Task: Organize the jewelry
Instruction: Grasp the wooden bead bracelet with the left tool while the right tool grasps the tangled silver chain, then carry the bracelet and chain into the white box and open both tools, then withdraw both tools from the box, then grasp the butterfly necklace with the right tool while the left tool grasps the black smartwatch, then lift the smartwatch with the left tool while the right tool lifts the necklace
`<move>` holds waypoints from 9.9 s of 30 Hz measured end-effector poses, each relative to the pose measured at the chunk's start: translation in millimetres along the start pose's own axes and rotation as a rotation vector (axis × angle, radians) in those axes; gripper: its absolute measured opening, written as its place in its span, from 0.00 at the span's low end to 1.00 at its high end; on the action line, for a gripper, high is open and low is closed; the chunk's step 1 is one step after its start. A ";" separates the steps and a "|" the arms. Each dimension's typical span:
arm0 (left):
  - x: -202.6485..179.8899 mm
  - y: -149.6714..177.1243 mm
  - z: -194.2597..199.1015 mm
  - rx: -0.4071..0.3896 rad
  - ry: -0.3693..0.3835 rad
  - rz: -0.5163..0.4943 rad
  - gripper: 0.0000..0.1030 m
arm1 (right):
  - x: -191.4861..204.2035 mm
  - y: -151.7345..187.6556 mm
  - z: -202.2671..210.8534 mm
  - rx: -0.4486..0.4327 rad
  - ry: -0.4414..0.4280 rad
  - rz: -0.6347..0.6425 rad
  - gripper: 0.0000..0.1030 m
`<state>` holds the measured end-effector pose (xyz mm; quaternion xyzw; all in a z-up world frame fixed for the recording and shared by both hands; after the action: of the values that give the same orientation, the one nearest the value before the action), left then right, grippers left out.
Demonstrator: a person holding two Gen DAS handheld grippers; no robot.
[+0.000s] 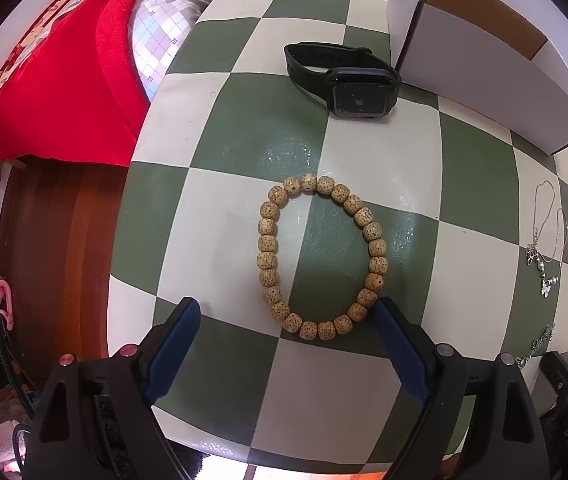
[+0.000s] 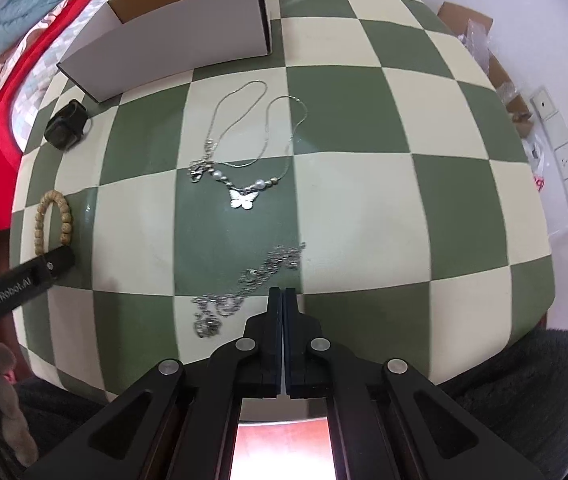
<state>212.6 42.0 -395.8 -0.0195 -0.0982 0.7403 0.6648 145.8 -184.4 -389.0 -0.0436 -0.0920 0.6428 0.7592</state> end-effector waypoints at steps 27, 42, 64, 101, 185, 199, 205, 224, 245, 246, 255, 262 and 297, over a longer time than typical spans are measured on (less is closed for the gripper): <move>6.4 -33.9 81.0 -0.113 0.263 0.055 0.00 | -15.4 -42.4 57.4 -0.101 -0.182 -0.123 0.00; 26.9 -36.5 -2.9 0.075 0.069 0.139 0.50 | -27.9 -31.5 7.0 0.082 -0.242 -0.254 0.32; -11.1 -30.6 64.1 -0.108 0.156 -0.019 0.06 | 5.1 -20.0 23.0 -0.048 -0.158 -0.061 0.02; -82.3 -189.5 154.3 -0.260 0.302 -0.131 0.06 | 46.3 -231.9 175.5 -0.283 -0.318 0.039 0.01; 41.9 -56.7 149.2 -0.466 -0.145 0.008 1.00 | 6.9 -96.0 149.7 -0.309 -0.002 -0.016 0.96; 65.2 -75.2 52.5 -0.260 -0.177 0.089 1.00 | -5.2 -76.1 -1.7 -0.030 -0.067 -0.121 0.71; 52.9 -96.3 20.4 -0.082 0.073 0.252 0.99 | 16.3 -71.0 -15.9 -0.045 -0.025 -0.104 0.66; 5.9 -117.0 -11.5 -0.066 0.070 0.133 0.01 | -11.4 -80.6 -11.5 -0.092 -0.072 -0.137 0.00; -6.7 -44.6 22.2 -0.137 0.015 -0.042 0.00 | 43.5 -82.6 -5.0 -0.022 -0.186 0.088 0.35; -5.6 -44.6 22.0 -0.135 0.016 -0.040 0.00 | 47.3 -80.1 -11.8 -0.003 -0.169 0.099 0.36; -6.6 -43.7 31.5 -0.154 0.014 -0.054 0.00 | 55.6 -72.6 -20.4 -0.058 -0.075 0.155 0.01; -19.5 -43.3 55.0 -0.209 0.017 -0.105 0.00 | 9.5 -77.0 17.5 -0.149 -0.206 -0.038 0.01; -41.8 -133.9 196.7 -0.386 0.135 -0.118 0.00 | 32.5 -183.2 277.2 -0.526 -0.406 0.055 0.00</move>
<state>317.4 -9.8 -184.4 -0.1901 -0.1946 0.6645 0.6960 274.0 -198.0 -81.0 -0.1118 -0.4030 0.6127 0.6706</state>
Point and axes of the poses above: each gripper's, at about its wrist camera, not at the fingertips, and z roughly against the way its jaws point, x to its left, y to its underside, the point moved 6 cm from there along -z, roughly the way its jaws point, and after that the axes turned 3 degrees about -x, right-handed, at the moved point
